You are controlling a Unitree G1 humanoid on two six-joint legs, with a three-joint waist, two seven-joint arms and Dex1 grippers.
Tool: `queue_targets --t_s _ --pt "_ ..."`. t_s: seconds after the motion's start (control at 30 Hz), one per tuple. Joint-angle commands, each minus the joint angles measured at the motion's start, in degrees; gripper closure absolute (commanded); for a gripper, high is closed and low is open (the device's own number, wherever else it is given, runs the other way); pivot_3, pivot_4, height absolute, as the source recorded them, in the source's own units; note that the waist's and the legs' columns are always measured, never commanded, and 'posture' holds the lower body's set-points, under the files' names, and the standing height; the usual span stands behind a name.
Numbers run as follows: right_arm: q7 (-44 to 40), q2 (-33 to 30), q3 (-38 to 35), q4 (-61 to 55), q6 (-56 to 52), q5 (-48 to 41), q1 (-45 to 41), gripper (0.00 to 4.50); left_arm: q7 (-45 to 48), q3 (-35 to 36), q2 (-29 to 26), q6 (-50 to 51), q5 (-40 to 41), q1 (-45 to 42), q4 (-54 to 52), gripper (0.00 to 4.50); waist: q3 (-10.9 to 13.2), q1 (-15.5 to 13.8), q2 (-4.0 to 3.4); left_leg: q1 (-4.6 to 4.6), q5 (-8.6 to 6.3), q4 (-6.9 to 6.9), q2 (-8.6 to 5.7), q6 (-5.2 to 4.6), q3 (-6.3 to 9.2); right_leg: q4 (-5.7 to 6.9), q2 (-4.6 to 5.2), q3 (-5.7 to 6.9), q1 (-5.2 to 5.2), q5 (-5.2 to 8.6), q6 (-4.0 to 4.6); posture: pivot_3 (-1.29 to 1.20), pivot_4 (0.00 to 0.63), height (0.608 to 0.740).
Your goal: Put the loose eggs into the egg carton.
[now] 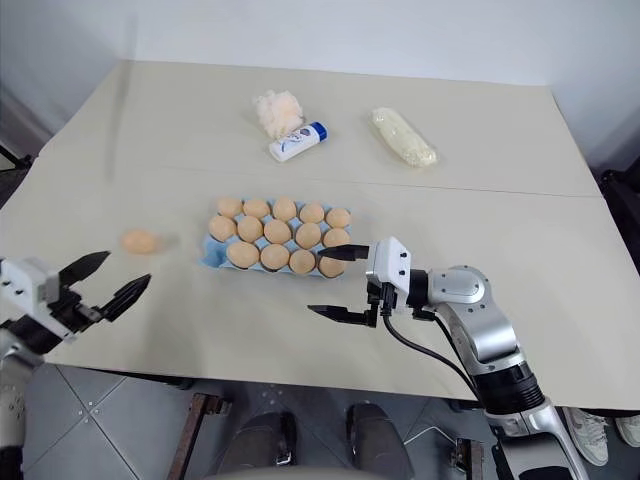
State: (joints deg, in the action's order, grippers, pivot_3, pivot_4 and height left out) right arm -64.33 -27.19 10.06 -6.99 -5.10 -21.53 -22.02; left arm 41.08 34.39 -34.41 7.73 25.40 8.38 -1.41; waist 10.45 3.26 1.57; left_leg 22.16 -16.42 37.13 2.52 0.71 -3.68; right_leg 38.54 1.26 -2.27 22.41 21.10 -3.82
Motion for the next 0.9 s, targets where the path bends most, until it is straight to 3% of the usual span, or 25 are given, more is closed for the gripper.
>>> queue_targets --t_s 0.03,0.2,0.4,0.7,0.9 --pt "-0.9 0.3 -0.4 -0.1 1.3 -0.6 -0.9 0.00 -4.5 5.0 2.2 -1.9 0.5 2.5 1.0 0.01 0.0 0.0 0.01 0.01 0.00 0.00 0.00 0.00 0.02 -0.01 0.00 0.02 0.00 0.00 0.00 0.00 0.150 0.740" --pt "-1.2 0.2 -0.8 0.1 1.6 -0.6 -0.8 0.00 -8.3 6.9 3.5 -2.6 1.3 0.8 3.1 0.01 0.0 -0.2 0.03 0.01 0.03 0.01 -0.04 -0.04 0.15 -0.01 0.08 0.17 -0.06 0.00 0.02 0.00 0.150 0.740" --pt "-1.0 -0.1 -1.2 0.2 1.5 -0.5 -0.9 0.00 -9.3 1.2 0.1 -2.5 -1.5 -10.0 7.8 0.01 0.0 -0.3 0.06 0.00 0.12 0.03 -0.18 -0.10 0.22 -0.03 0.23 0.30 -0.15 -0.02 0.04 0.00 0.150 0.740" --pt "-0.4 -0.1 -1.1 -0.5 1.2 -0.4 -1.0 0.00 -6.1 -9.5 -4.5 -4.2 -7.2 -28.8 26.5 0.01 0.0 0.0 0.06 0.10 0.12 -0.09 -0.18 -0.06 0.15 0.00 0.20 0.36 0.04 -0.03 0.04 0.00 0.150 0.740" --pt "0.6 -0.2 -1.1 -1.9 0.6 -0.5 -0.3 0.00 -3.9 -13.4 -4.6 -5.7 -9.5 -34.1 35.3 0.01 0.0 -0.1 0.06 0.14 0.12 -0.03 -0.18 -0.06 0.15 0.01 0.21 0.40 0.06 -0.04 0.02 0.00 0.150 0.740"
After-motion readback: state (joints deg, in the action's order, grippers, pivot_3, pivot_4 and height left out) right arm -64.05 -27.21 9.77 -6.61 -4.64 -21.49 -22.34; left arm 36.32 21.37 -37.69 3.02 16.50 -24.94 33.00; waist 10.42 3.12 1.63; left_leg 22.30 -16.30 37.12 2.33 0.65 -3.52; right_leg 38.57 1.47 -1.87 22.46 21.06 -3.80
